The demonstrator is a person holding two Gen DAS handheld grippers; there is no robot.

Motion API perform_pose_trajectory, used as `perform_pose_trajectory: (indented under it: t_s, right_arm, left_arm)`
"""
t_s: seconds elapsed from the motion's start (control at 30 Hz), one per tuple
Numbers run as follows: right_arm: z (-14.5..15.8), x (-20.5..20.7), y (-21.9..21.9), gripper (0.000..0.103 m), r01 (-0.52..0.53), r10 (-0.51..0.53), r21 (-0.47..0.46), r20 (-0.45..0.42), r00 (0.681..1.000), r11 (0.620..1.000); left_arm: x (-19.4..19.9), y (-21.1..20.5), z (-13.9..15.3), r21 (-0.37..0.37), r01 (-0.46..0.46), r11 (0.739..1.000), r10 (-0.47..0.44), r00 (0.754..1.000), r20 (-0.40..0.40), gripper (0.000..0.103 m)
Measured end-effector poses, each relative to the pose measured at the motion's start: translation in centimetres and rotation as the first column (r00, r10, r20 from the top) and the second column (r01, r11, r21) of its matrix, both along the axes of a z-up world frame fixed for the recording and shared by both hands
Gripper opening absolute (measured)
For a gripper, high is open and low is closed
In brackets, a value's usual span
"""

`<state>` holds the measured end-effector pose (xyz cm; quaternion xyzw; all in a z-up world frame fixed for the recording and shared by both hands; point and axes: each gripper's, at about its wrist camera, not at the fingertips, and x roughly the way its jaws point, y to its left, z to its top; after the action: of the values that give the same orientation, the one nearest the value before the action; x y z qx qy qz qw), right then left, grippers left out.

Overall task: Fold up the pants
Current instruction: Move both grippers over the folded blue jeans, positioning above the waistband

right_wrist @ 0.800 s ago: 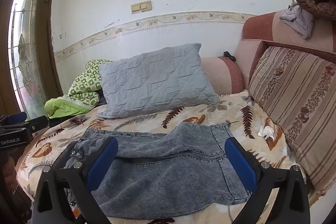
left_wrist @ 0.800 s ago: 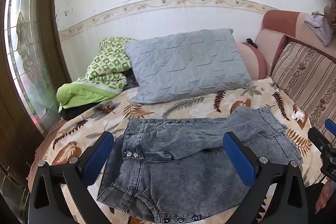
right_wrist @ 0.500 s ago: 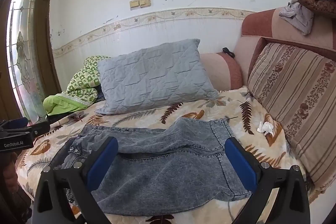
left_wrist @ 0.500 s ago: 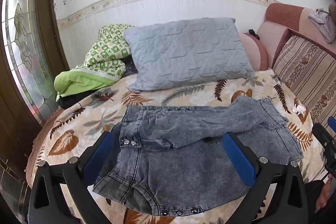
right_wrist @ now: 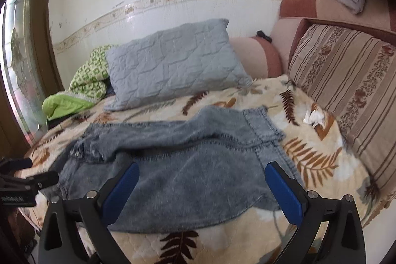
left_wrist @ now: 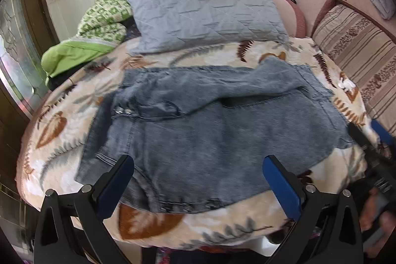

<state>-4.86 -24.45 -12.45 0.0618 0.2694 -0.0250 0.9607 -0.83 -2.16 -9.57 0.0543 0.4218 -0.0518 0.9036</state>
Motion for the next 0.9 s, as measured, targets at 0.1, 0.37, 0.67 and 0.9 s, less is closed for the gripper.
perform_pose_trajectory:
  t_s: [0.1,0.37,0.67,0.9]
  right_arm:
    - [-0.3,0.2,0.3,0.103,-0.036,0.036,-0.014,0.006,0.999,0.999]
    - [0.8,0.2,-1.4,0.103,-0.039,0.038,0.010,0.065,0.997,0.999]
    - [0.9,1.1,-2.6,0.103,-0.054,0.048,0.077,0.079,0.996,0.996]
    - [0.4,1.9,-4.1,0.103,-0.033,0.025,0.138,0.056,0.998,0.990]
  left_arm:
    - [-0.6,-1.5,0.3,0.007,0.023,1.000,-0.023,1.000,0.003,0.103]
    - [-0.7,-4.5,0.5,0.057,0.061,0.996,-0.059,0.998,-0.036,0.103]
    - [-1.4,-6.5,0.7,0.116,0.073,0.990,-0.069,0.997,-0.038,0.103]
    - [0.6,-6.5,3.2,0.086,0.010,0.996,-0.012,1.000,0.027,0.103]
